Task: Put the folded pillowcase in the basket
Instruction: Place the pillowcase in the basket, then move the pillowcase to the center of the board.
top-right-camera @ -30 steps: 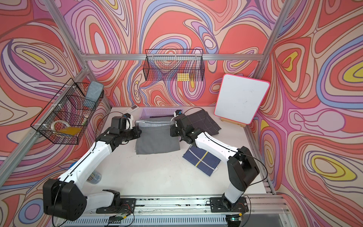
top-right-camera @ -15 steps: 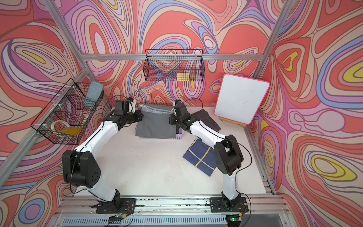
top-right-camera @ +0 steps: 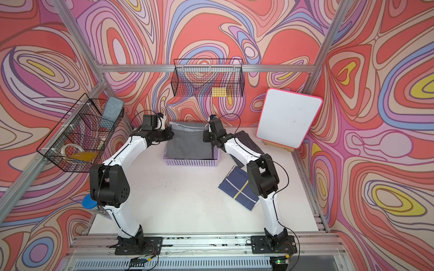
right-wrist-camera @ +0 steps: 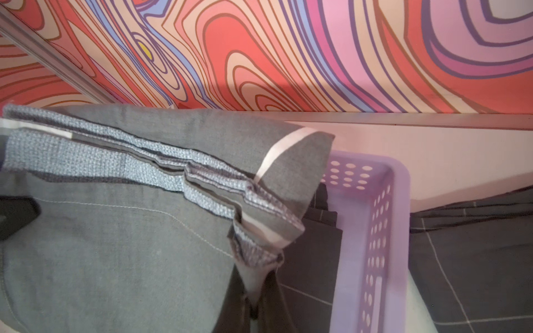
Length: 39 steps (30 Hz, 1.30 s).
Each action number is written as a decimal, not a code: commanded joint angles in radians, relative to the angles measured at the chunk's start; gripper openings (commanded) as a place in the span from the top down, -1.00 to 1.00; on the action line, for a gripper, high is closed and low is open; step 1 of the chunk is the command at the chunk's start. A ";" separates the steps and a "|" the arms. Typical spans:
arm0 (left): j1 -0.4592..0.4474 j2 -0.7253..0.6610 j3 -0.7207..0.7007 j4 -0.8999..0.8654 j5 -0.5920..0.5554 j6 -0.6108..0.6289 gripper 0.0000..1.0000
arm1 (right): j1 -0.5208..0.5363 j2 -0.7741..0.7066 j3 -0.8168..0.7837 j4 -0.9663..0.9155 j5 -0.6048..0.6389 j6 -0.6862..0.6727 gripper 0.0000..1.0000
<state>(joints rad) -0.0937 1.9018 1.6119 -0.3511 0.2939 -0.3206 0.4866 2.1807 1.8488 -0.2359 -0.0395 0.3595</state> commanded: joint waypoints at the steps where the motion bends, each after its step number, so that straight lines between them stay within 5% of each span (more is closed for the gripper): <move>1: 0.010 0.055 0.044 0.019 0.034 0.014 1.00 | -0.019 0.033 0.030 -0.003 -0.015 -0.003 1.00; 18: 0.011 0.202 0.139 -0.016 0.067 0.016 1.00 | -0.031 0.092 0.042 -0.027 -0.046 0.032 1.00; 19: 0.010 0.206 0.145 -0.026 0.067 0.013 0.84 | -0.030 0.092 0.043 -0.029 -0.044 0.032 1.00; 20: 0.011 0.211 0.156 -0.039 0.068 0.009 0.30 | -0.032 0.091 0.044 -0.032 -0.038 0.037 0.98; 21: 0.012 0.215 0.165 -0.055 0.064 0.004 -0.04 | -0.032 0.091 0.047 -0.036 -0.034 0.039 0.65; 23: 0.013 0.212 0.177 -0.082 0.043 -0.010 -0.44 | -0.032 0.083 0.053 -0.048 -0.019 0.037 0.07; 25: 0.014 0.192 0.171 -0.090 0.015 -0.019 -0.67 | -0.032 0.067 0.052 -0.057 -0.008 0.033 -0.09; 33: 0.019 0.036 0.106 -0.106 -0.005 -0.046 -0.91 | -0.033 -0.072 -0.021 -0.076 0.011 0.002 -0.26; 39: 0.016 -0.153 -0.111 -0.019 0.078 -0.109 -0.98 | -0.032 -0.236 -0.187 -0.094 -0.004 -0.031 -0.33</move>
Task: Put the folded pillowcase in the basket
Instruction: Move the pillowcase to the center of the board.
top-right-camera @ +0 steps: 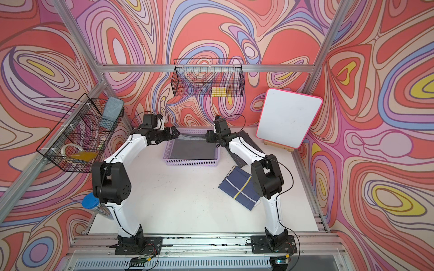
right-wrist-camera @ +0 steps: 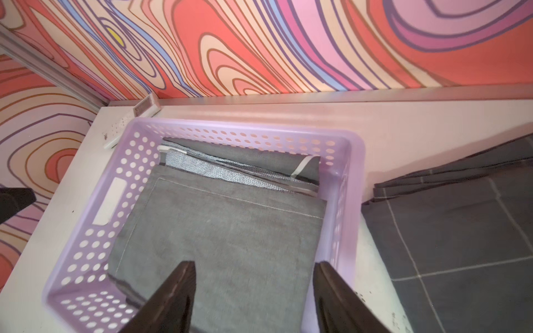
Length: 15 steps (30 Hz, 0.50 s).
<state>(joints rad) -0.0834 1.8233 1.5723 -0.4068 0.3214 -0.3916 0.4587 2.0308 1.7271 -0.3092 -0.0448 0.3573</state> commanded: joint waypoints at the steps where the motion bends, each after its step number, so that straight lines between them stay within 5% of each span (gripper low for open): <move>1: 0.001 -0.111 -0.109 0.042 0.057 -0.042 -0.98 | -0.004 -0.122 -0.107 -0.021 0.017 -0.028 -0.34; 15: -0.127 -0.494 -0.627 0.136 0.087 -0.076 -0.98 | -0.004 -0.495 -0.570 -0.165 0.151 0.075 -0.61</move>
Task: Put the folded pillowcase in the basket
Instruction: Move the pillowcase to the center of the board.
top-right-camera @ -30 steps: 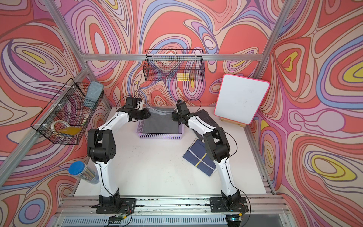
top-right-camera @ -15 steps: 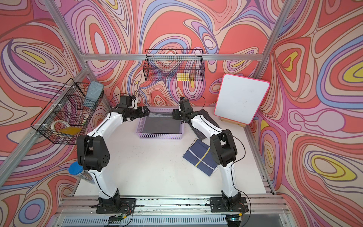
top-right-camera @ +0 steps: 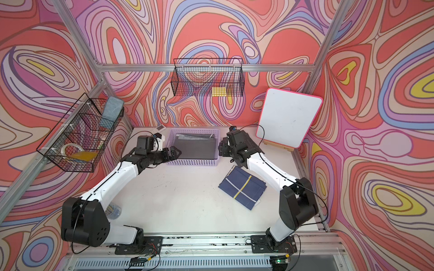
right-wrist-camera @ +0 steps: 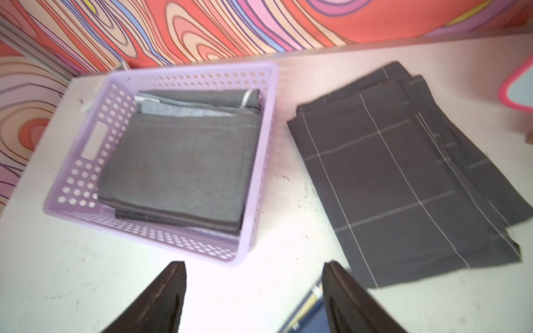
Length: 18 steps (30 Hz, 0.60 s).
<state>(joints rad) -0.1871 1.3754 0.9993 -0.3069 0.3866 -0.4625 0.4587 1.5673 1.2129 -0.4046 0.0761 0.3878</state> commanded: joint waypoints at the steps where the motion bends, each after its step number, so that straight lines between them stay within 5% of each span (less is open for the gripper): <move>1: -0.031 -0.062 -0.083 0.037 0.026 -0.010 -0.98 | -0.004 -0.047 -0.088 -0.079 0.018 0.058 -0.68; 2: -0.041 -0.078 -0.112 0.076 0.030 -0.016 -0.98 | -0.005 -0.063 -0.123 -0.086 0.007 0.073 -0.95; 10: -0.087 -0.229 -0.283 0.136 0.039 -0.064 -0.98 | -0.002 -0.162 -0.343 -0.065 -0.124 0.154 -0.96; 18: -0.091 -0.326 -0.393 0.146 0.031 -0.092 -0.98 | 0.011 -0.099 -0.360 -0.013 -0.191 0.128 -0.97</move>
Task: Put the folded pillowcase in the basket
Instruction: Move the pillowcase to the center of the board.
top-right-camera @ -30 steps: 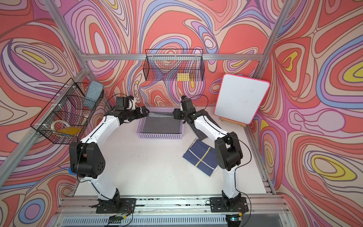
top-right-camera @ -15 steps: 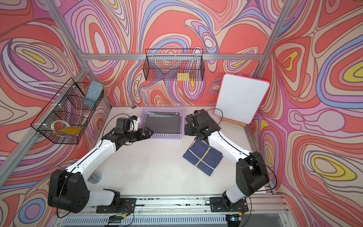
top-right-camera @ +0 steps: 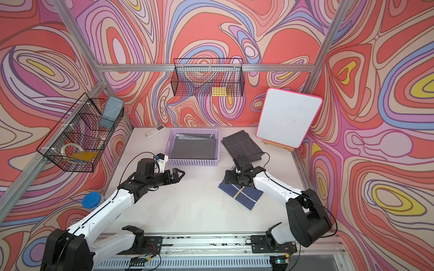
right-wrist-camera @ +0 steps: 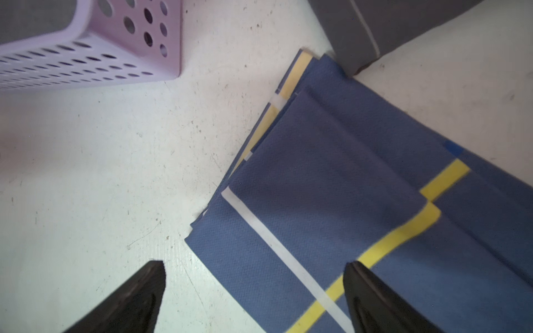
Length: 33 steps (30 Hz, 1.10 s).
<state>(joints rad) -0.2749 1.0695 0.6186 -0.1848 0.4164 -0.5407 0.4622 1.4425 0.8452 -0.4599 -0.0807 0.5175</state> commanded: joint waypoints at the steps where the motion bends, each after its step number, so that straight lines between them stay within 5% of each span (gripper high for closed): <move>1: -0.003 -0.024 -0.013 0.014 -0.003 -0.013 -0.98 | 0.006 0.039 0.016 0.048 -0.036 -0.007 -0.97; 11: -0.004 -0.013 -0.049 0.043 0.002 -0.020 -0.98 | 0.006 0.192 0.101 0.107 -0.025 -0.032 -0.96; 18: -0.004 0.002 -0.065 0.066 0.003 -0.025 -0.98 | 0.014 0.270 0.116 0.160 -0.142 -0.040 -0.97; 33: -0.004 -0.016 -0.068 0.015 -0.031 -0.015 -0.98 | 0.277 0.441 0.236 0.218 -0.220 0.015 -0.96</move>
<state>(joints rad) -0.2752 1.0645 0.5610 -0.1501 0.4038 -0.5583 0.6998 1.8389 1.0813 -0.2337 -0.2554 0.4919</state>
